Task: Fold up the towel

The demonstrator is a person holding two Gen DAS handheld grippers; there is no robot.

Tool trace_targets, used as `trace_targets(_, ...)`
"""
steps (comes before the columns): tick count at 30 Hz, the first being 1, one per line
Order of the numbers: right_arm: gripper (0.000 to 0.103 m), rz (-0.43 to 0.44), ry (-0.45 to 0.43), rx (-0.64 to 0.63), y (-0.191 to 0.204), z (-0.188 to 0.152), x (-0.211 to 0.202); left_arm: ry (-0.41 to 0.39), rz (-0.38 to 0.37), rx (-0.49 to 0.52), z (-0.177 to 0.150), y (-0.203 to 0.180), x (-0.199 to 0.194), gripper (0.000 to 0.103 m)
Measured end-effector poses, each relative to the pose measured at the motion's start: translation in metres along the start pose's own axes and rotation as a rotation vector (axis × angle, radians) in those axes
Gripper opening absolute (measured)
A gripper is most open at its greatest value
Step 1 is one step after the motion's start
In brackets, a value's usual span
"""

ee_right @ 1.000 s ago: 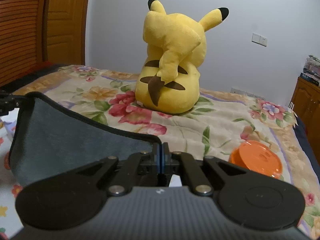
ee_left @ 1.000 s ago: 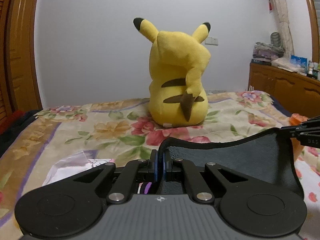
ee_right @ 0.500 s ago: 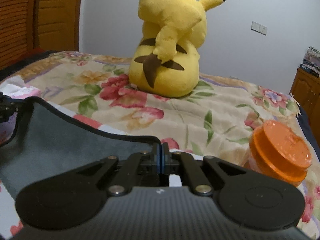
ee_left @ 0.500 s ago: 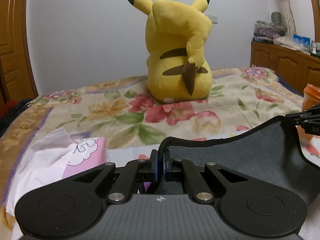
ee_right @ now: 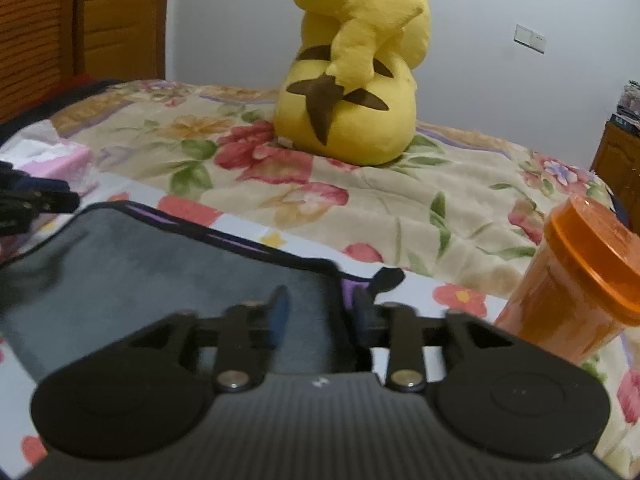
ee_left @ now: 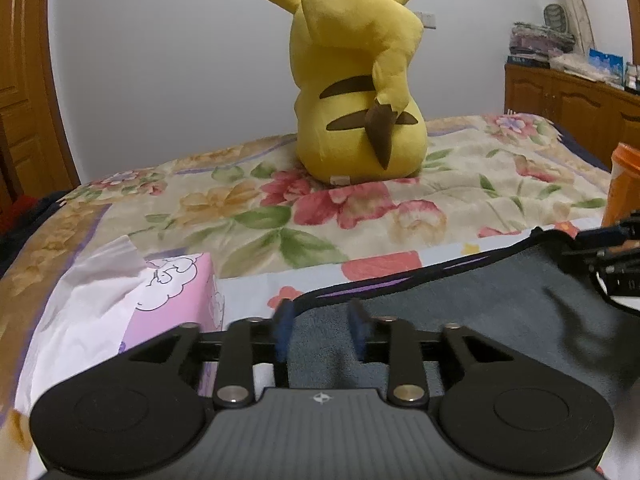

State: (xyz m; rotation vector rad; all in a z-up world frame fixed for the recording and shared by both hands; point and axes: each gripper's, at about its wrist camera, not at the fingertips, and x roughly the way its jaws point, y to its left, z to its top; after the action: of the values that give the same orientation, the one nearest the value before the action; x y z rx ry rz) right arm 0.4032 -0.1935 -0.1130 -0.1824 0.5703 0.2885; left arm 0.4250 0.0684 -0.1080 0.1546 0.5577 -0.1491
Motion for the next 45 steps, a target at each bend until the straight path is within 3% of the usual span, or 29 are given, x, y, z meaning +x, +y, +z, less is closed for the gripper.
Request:
trace_targets(7, 0.039, 0.024, 0.004, 0.016, 0.009, -0.005, -0.018, 0.009, -0.026, 0.007, -0.003, -0.009, -0.017, 0.048)
trace_targets(12, 0.052, 0.024, 0.001, 0.039, 0.013, -0.008, -0.034, 0.011, -0.042, 0.021, -0.004, -0.017, -0.035, 0.053)
trace_targets(17, 0.056, 0.029, -0.003, 0.068, 0.015, -0.009, -0.051, 0.002, -0.055, 0.013, -0.004, -0.022, -0.056, 0.062)
trace_targets(22, 0.071, 0.032, -0.015, 0.072, 0.020, -0.011, -0.070, 0.003, -0.066, -0.004, -0.007, -0.026, -0.077, 0.074)
trace_targets(26, 0.091, 0.029, -0.026, 0.078, 0.024, -0.013, -0.086, -0.008, -0.055, -0.013, -0.010, -0.028, -0.095, 0.087)
trace_targets(30, 0.102, 0.032, -0.029, 0.085, 0.029, -0.015, -0.101, -0.016, -0.055, -0.036, -0.010, -0.028, -0.111, 0.096)
trace_targets(32, 0.103, 0.031, -0.036, 0.087, 0.031, -0.016, -0.109, -0.021, -0.051, -0.039, -0.010, -0.027, -0.119, 0.103)
trace_targets(45, 0.103, 0.025, -0.068, 0.106, 0.034, -0.017, -0.156, -0.038, 0.023, -0.010, -0.008, -0.037, -0.158, 0.103)
